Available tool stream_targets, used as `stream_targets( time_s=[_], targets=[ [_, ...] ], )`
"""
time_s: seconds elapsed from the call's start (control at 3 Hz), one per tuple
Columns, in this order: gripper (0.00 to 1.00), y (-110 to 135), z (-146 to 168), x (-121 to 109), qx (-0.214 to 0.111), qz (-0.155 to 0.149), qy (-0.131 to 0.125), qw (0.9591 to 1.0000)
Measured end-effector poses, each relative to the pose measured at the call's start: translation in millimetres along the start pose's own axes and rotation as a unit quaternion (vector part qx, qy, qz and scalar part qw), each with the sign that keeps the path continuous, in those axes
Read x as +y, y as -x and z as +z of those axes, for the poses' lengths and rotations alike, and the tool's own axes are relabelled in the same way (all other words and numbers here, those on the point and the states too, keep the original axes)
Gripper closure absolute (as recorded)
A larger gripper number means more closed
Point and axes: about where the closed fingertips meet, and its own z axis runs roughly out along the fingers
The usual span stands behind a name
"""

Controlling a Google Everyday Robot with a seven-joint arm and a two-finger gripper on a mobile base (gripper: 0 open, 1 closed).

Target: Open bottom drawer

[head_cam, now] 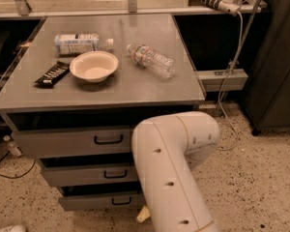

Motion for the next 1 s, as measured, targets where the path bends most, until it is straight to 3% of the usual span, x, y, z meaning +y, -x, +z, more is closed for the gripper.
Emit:
stream_targets(
  time_s=[0.33, 1.0],
  targets=[
    [0.0, -7.6, 20.1, 11.2, 0.029, -0.014, -0.006, 0.9995],
    [0.0, -16.2, 15.5, 15.9, 0.036, -0.009, -0.005, 0.9993]
  ],
)
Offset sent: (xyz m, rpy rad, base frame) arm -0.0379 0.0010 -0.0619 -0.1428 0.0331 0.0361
